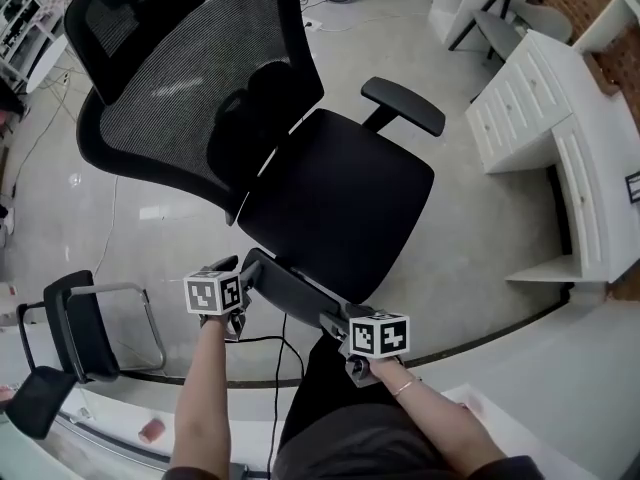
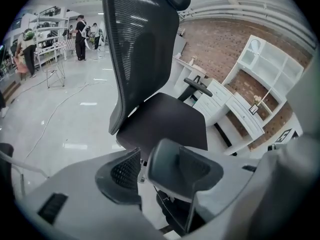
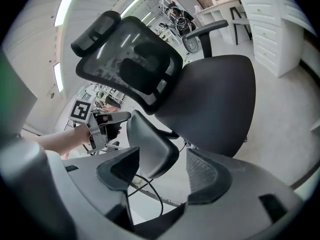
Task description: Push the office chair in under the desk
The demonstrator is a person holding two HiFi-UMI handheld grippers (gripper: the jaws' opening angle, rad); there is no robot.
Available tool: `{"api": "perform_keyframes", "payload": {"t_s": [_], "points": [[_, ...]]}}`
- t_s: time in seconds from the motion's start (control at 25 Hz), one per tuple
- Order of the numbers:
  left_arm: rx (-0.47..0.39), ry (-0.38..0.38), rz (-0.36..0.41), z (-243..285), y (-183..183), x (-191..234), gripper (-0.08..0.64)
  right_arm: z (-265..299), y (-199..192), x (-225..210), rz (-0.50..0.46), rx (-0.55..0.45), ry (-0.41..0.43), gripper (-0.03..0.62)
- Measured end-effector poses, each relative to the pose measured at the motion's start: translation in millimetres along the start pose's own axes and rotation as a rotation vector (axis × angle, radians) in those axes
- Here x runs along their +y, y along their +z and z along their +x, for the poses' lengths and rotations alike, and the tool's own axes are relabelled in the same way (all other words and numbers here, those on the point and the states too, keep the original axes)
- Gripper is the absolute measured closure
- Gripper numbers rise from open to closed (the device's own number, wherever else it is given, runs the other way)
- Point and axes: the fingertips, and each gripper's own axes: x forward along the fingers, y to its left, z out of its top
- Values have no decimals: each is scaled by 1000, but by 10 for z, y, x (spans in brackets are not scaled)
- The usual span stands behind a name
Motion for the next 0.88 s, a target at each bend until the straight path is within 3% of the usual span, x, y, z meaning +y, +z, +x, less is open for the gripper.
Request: {"api": "perform_keyframes", "payload": {"t_s": [0.36,0.64,0.88], "points": [[16,-87,-90,78,-46,-35,337,188,-116,91,-5,57,30,322],[124,-118,11,149,-88,-232,336,109,-89,-81,-5,54,3,322],[160,-157,5,194,-299,-530,336,-105,-63,-405,-32,41,-61,328]]}}
